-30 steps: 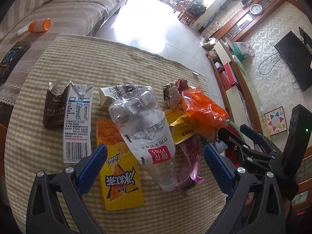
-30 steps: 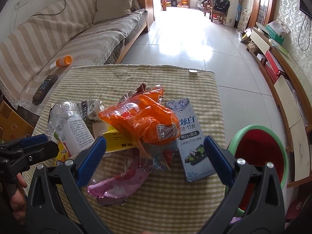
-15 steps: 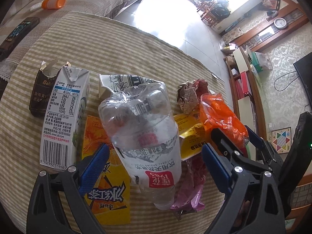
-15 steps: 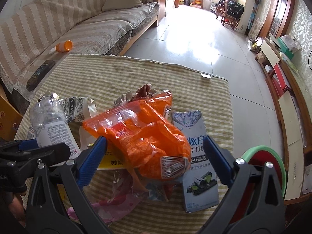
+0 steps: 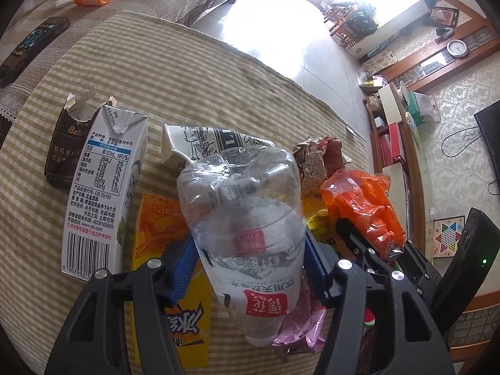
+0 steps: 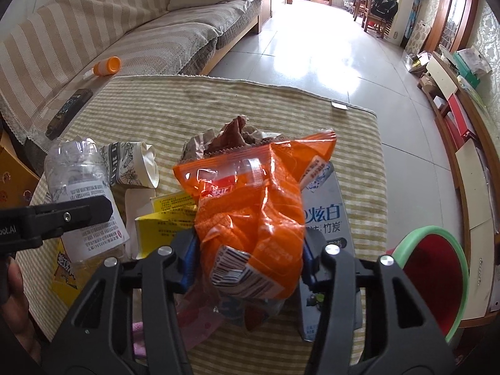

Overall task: Collect trash
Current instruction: 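Grasp the orange bag with the right tool while the left tool grasps the plastic bottle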

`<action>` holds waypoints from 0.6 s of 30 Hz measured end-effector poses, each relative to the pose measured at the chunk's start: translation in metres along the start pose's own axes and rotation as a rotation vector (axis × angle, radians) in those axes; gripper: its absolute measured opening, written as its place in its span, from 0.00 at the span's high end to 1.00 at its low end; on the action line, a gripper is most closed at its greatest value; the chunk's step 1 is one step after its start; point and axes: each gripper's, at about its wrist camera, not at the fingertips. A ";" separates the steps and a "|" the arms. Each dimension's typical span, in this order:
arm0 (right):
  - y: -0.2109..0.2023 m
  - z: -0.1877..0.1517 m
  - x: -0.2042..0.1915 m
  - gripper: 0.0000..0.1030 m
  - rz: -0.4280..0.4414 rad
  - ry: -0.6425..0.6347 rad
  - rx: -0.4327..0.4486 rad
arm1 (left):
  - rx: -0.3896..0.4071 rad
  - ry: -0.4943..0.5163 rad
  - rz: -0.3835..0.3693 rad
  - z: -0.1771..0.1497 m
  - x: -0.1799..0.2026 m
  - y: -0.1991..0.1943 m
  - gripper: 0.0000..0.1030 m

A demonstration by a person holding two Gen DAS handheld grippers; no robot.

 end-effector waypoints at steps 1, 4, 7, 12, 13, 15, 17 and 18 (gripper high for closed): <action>-0.002 0.000 0.000 0.53 0.003 0.001 0.003 | 0.003 -0.001 -0.003 0.000 0.000 -0.002 0.44; -0.012 0.000 0.000 0.53 0.005 0.000 0.023 | 0.015 0.006 -0.013 0.000 0.001 -0.007 0.45; -0.023 0.001 0.000 0.53 0.008 0.007 0.041 | 0.036 0.024 -0.016 -0.001 0.005 -0.018 0.46; -0.043 -0.001 0.000 0.53 0.006 0.021 0.073 | 0.073 0.048 -0.019 -0.004 0.007 -0.039 0.46; -0.047 -0.001 0.000 0.53 0.006 0.024 0.079 | 0.081 0.051 -0.020 -0.004 0.008 -0.043 0.46; -0.055 -0.003 -0.001 0.53 0.006 0.030 0.088 | 0.099 0.060 -0.020 -0.006 0.008 -0.053 0.46; -0.063 -0.006 -0.002 0.53 0.005 0.034 0.101 | 0.116 0.072 -0.022 -0.010 0.008 -0.065 0.46; -0.067 -0.007 -0.002 0.53 0.005 0.036 0.107 | 0.125 0.079 -0.021 -0.011 0.009 -0.070 0.46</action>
Point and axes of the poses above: each gripper's, at about its wrist camera, not at the fingertips, and y roughly the way its jaws point, x to its right, z to its top, and after that the axes turned 7 degrees about -z, right-handed
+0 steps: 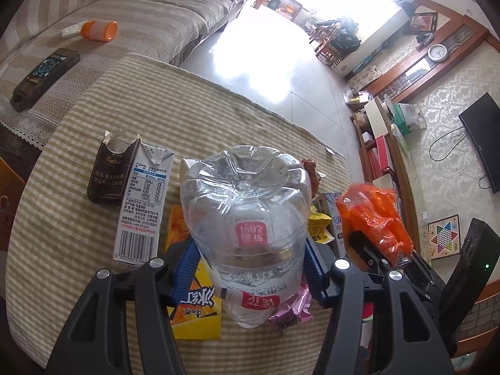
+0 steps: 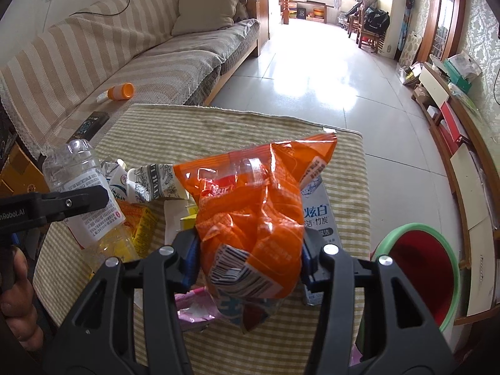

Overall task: Collect trash
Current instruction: 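Grasp the orange bag with the right tool while the left tool grasps the plastic bottle, then carry the orange bag and plastic bottle over the red bucket with both tools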

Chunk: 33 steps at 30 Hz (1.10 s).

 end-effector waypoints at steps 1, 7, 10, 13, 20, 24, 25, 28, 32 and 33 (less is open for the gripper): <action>-0.005 -0.001 0.000 0.53 0.000 0.001 0.007 | 0.010 0.008 0.001 -0.001 0.001 -0.006 0.46; -0.030 -0.007 0.000 0.53 0.004 0.020 0.037 | 0.062 0.064 -0.001 0.000 0.014 -0.039 0.46; -0.044 -0.008 0.002 0.53 0.003 0.021 0.057 | 0.089 0.097 0.000 0.000 0.023 -0.054 0.46; -0.057 -0.010 0.007 0.53 0.007 0.035 0.075 | 0.106 0.133 0.001 0.002 0.035 -0.063 0.46; -0.082 -0.017 0.032 0.53 -0.019 0.079 0.107 | 0.128 0.217 -0.016 -0.002 0.068 -0.075 0.46; -0.092 -0.021 0.051 0.53 -0.039 0.116 0.120 | 0.123 0.267 -0.032 -0.006 0.093 -0.073 0.46; -0.094 -0.023 0.056 0.53 -0.045 0.127 0.122 | 0.120 0.279 -0.038 -0.008 0.099 -0.072 0.46; -0.098 -0.027 0.075 0.53 -0.055 0.165 0.127 | 0.111 0.317 -0.056 -0.011 0.120 -0.069 0.46; -0.105 -0.033 0.099 0.53 -0.081 0.209 0.136 | 0.096 0.364 -0.081 -0.015 0.148 -0.061 0.46; -0.107 -0.036 0.106 0.53 -0.089 0.221 0.139 | 0.092 0.376 -0.088 -0.016 0.154 -0.058 0.46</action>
Point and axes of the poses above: each gripper's, at about its wrist camera, not at the fingertips, and y roughly the way its jaws point, x to its right, z to its top, and after that the axes turned 7 degrees about -z, right-handed
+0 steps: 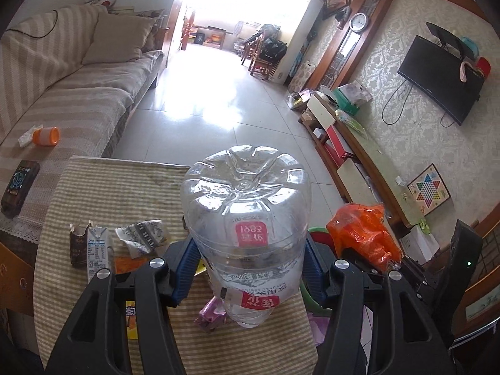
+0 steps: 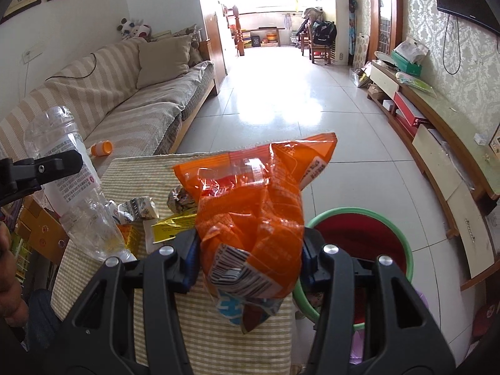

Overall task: Collect trash
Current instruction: 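Carry the orange bag and plastic bottle over the red bucket with both tools, then open both tools to drop the bag and bottle into the bucket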

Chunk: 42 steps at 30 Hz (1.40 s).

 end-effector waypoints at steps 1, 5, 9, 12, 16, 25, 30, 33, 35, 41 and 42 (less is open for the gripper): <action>-0.002 0.000 0.008 0.53 -0.008 0.012 0.003 | -0.005 0.011 -0.009 0.001 0.008 0.004 0.46; -0.003 -0.002 0.040 0.53 -0.044 0.061 0.007 | -0.026 0.054 -0.046 0.006 0.037 0.023 0.46; -0.002 -0.009 0.074 0.53 -0.075 0.123 0.003 | -0.049 0.101 -0.077 0.009 0.067 0.045 0.46; 0.001 -0.015 0.099 0.53 -0.097 0.164 -0.007 | -0.070 0.135 -0.097 0.010 0.090 0.064 0.46; 0.009 -0.024 0.129 0.53 -0.119 0.210 -0.025 | -0.106 0.171 -0.127 0.006 0.119 0.091 0.46; 0.027 -0.045 0.172 0.53 -0.137 0.284 -0.066 | -0.167 0.242 -0.158 -0.001 0.171 0.143 0.46; 0.038 -0.049 0.185 0.53 -0.142 0.297 -0.083 | -0.187 0.257 -0.155 -0.007 0.183 0.161 0.46; 0.042 -0.051 0.186 0.53 -0.145 0.297 -0.090 | -0.198 0.261 -0.153 -0.008 0.184 0.167 0.46; 0.044 -0.051 0.187 0.53 -0.146 0.295 -0.093 | -0.204 0.260 -0.155 -0.007 0.183 0.171 0.46; 0.048 -0.048 0.179 0.50 -0.147 0.285 -0.098 | -0.225 0.251 -0.191 -0.004 0.190 0.180 0.44; 0.050 -0.047 0.181 0.44 -0.145 0.279 -0.103 | -0.224 0.250 -0.197 -0.004 0.190 0.179 0.37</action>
Point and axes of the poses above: each gripper's, at about its wrist camera, not at the fingertips, and y roughly the way its jaws point, x to its right, z to its top, and after that the axes turned 7 degrees about -z, right-handed
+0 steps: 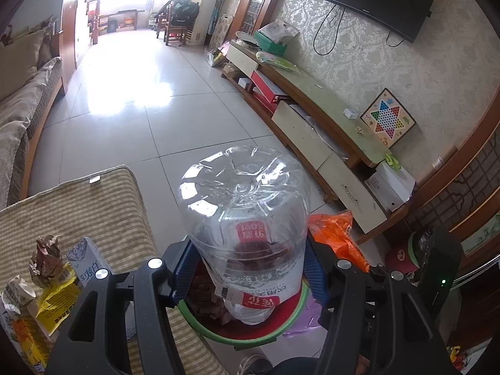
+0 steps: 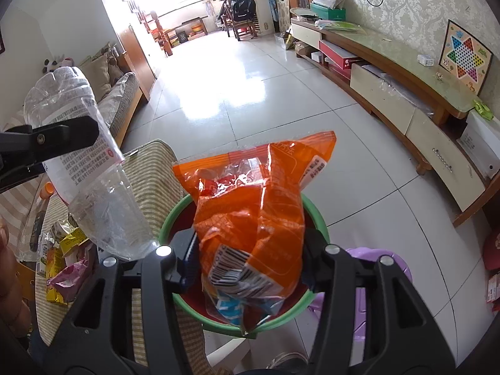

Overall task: Collect trash
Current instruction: 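Open both tools to drop the bag and bottle into the bucket, then move both tools back over the table toward the cartons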

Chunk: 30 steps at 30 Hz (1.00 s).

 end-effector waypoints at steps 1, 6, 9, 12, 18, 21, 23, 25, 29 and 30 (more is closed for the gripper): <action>0.000 0.000 -0.002 0.40 -0.003 -0.004 -0.001 | 0.009 0.003 -0.003 0.000 0.001 -0.002 0.31; -0.002 -0.001 -0.005 0.18 -0.011 -0.015 0.009 | 0.048 0.012 -0.008 -0.003 0.001 -0.012 0.11; -0.004 -0.003 -0.009 0.11 -0.014 -0.018 0.015 | 0.058 -0.013 -0.008 -0.004 -0.005 -0.018 0.09; -0.008 -0.003 -0.012 0.09 -0.016 -0.024 0.022 | 0.069 -0.025 -0.005 -0.004 -0.010 -0.026 0.08; -0.019 -0.003 -0.024 0.06 -0.014 -0.038 0.040 | 0.090 -0.033 0.004 -0.007 -0.018 -0.049 0.08; -0.026 -0.005 -0.035 0.05 -0.009 -0.052 0.045 | 0.098 -0.038 0.015 -0.016 -0.028 -0.066 0.08; -0.030 -0.006 -0.044 0.05 -0.002 -0.063 0.049 | 0.104 -0.043 0.028 -0.024 -0.036 -0.079 0.08; -0.034 -0.008 -0.055 0.05 0.009 -0.077 0.054 | 0.109 -0.059 0.043 -0.034 -0.048 -0.092 0.08; -0.043 -0.014 -0.080 0.05 0.036 -0.114 0.059 | 0.115 -0.105 0.082 -0.055 -0.074 -0.120 0.08; -0.044 -0.015 -0.088 0.05 0.041 -0.125 0.059 | 0.119 -0.118 0.090 -0.060 -0.081 -0.128 0.08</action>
Point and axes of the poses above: each gripper's, at about its wrist camera, not at the fingertips, and y roughly the way its jaws point, x to its right, z to its top, and after that the axes turned 7 degrees about -z, right-handed
